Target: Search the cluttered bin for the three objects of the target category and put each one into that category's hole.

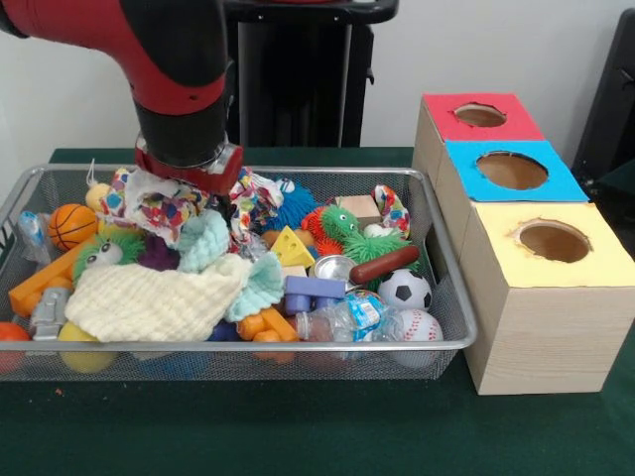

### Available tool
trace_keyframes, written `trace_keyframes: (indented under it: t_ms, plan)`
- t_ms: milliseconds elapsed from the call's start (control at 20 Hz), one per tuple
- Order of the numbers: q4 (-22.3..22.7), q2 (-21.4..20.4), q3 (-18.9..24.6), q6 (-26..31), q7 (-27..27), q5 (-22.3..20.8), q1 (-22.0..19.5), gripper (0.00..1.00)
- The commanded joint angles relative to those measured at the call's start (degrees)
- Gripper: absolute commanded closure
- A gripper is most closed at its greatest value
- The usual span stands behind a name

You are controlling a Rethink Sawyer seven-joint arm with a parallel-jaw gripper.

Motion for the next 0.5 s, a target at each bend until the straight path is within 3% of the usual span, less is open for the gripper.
trace_keyframes:
  t_ms: [50, 300, 500]
  plan:
    - [-0.4, -1.8, 9.2, -5.7, -8.3, -0.1, -3.4, 0.00]
    - [1.1, -1.1, 11.8, -6.3, 2.1, 7.3, -3.1, 0.00]
    - [0.2, -0.2, 11.3, -5.1, 6.5, 10.8, -1.5, 0.00]
